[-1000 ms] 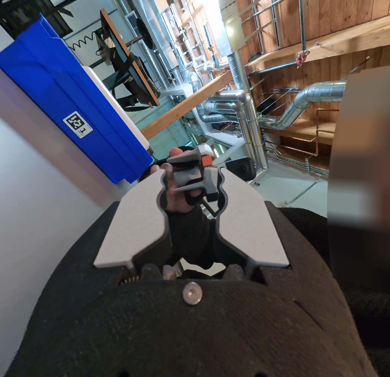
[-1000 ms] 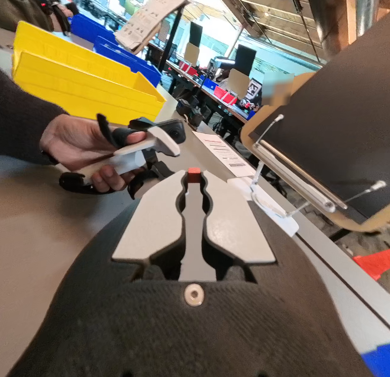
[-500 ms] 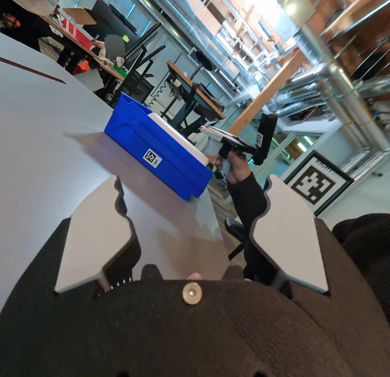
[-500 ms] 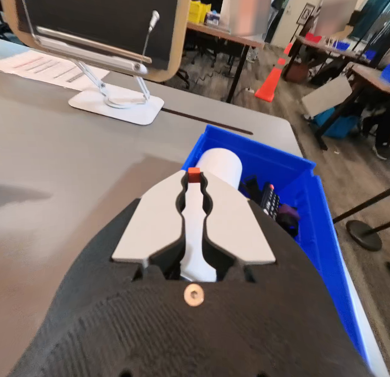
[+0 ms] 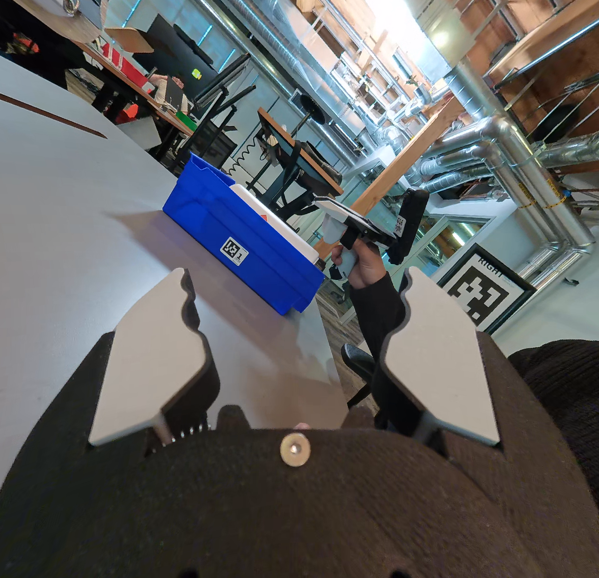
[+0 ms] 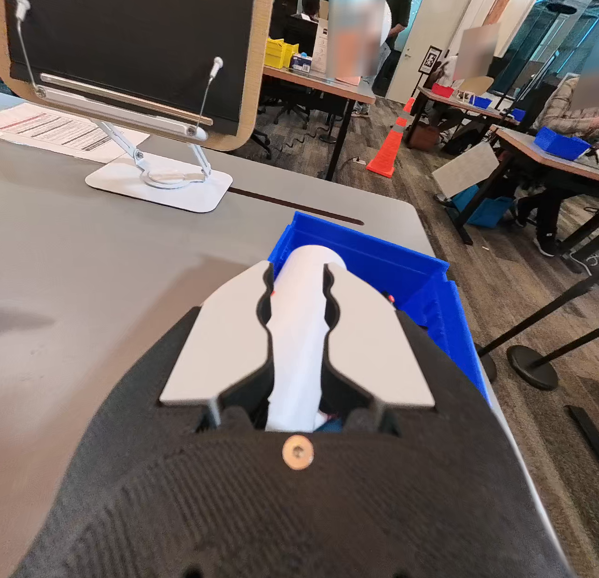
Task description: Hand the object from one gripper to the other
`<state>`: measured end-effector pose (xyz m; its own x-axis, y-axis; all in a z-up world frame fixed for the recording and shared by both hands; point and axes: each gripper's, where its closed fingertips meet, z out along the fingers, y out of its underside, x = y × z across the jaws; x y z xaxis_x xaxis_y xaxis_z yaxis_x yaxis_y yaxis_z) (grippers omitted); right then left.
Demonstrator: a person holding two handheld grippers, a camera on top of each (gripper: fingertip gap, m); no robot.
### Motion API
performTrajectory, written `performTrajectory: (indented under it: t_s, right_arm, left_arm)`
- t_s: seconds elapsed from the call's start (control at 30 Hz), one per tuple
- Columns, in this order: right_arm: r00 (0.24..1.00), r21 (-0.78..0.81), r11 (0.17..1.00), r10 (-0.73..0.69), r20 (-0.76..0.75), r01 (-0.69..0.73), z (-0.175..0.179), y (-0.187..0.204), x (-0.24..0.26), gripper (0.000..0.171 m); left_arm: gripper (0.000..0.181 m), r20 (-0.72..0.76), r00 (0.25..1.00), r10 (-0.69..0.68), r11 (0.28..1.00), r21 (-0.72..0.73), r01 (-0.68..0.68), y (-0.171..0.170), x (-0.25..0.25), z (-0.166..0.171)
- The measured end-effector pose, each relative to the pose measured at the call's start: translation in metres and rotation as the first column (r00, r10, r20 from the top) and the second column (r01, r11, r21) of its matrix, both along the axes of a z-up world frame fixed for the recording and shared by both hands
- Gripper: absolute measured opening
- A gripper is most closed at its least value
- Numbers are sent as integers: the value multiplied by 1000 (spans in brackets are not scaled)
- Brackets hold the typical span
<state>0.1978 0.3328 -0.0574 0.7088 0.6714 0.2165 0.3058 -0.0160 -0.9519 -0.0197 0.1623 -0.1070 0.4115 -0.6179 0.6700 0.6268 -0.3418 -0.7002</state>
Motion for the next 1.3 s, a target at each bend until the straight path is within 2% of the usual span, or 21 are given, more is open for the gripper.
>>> performTrajectory:
  t_s: [0.2,0.33,0.5,0.67,0.7,0.8,0.93,0.97,1.03,1.1,1.2,1.3]
  right_arm:
    - [999,46,999,13,44,-15,3,-6,-9,27]
    - [998,60,996,68,-6,-68,12,-18,-20,26]
    - [981,106,977,192,-39,-187,22,-49,-56,23]
    - [943,127,935,332,18,-332,8,-93,-106,23]
    - [931,120,924,364,16,-363,3,-102,-117,23]
    - [880,58,880,474,-33,-472,-22,-131,-148,25]
    - [827,-64,825,561,-31,-562,-70,-155,-178,29]
    - [816,-79,813,579,-10,-578,-78,-160,-182,30]
    - [810,-60,813,582,63,-579,-87,-161,-186,32]
    - [812,-48,818,575,100,-574,-92,-161,-186,32]
    - [807,-101,808,587,55,-581,-102,-163,-188,32]
    - [814,-126,811,579,40,-571,-106,-160,-187,33]
  left_arm:
    - [119,-19,1000,-1,1000,-1,1,0,2,-1]
    - [119,-11,1000,16,1000,2,-16,1,-1,0]
    - [119,-56,997,45,999,19,-44,1,-4,0]
    - [113,-159,982,100,995,40,-95,1,-9,0]
    - [109,-199,973,118,993,48,-110,1,-12,-1]
    - [77,-329,924,194,979,125,-161,-4,-20,4]
    - [19,-471,827,308,944,257,-205,-12,-28,13]
    - [12,-497,804,328,939,265,-219,-12,-30,11]
    - [16,-531,774,344,937,242,-251,-7,-36,4]
    - [11,-568,766,300,954,173,-245,-3,-36,-10]
    - [3,-616,743,261,964,118,-240,0,-37,-23]
    - [1,-687,670,280,955,128,-267,3,-43,-30]
